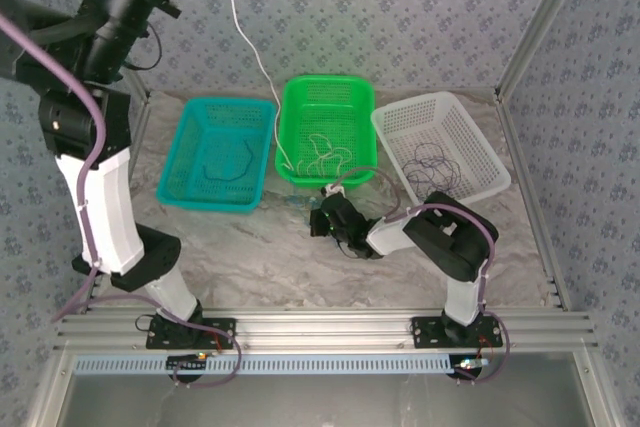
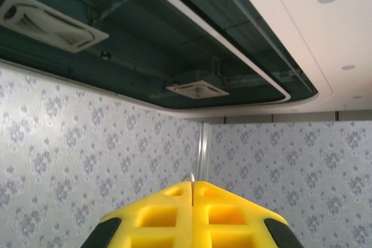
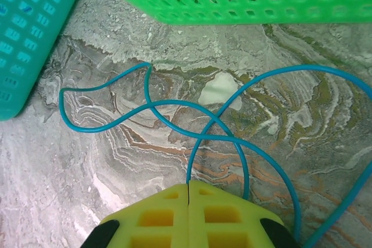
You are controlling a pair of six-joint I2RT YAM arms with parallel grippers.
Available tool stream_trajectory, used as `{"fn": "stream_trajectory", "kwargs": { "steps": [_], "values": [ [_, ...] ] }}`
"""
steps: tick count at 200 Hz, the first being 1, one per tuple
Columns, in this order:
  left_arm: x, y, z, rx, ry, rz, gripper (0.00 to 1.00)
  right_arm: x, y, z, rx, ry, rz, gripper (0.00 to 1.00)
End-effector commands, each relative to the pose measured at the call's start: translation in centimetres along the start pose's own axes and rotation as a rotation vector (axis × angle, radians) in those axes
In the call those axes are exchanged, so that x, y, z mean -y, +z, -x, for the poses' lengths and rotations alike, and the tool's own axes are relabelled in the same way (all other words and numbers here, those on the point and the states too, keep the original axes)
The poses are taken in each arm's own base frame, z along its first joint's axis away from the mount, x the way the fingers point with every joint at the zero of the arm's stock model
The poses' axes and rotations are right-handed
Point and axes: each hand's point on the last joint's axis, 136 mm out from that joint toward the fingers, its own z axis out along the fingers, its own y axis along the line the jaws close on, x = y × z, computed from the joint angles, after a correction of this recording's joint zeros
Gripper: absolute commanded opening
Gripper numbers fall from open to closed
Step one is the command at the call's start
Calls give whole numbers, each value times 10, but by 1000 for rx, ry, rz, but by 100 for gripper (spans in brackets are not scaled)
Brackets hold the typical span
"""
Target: Untangle the cables
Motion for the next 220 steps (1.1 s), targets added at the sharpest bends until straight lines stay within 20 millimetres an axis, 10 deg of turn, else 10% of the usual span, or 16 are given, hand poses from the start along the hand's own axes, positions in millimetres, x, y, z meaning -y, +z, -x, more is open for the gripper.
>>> {"fn": "stream_trajectory", "kwargs": {
  "steps": [1,113,220],
  "values": [
    [29,-21,53,140,67,-36,0,174,-69,-186,-656,-2,-573,0],
    [-1,2,-21,-53,-45,-35,0,96,-75,-103,-449,-125,-464,1],
    [-91,30,-223,-316,-289,13,1,84,-93,-111,-420,-124,-403,2]
  ]
}}
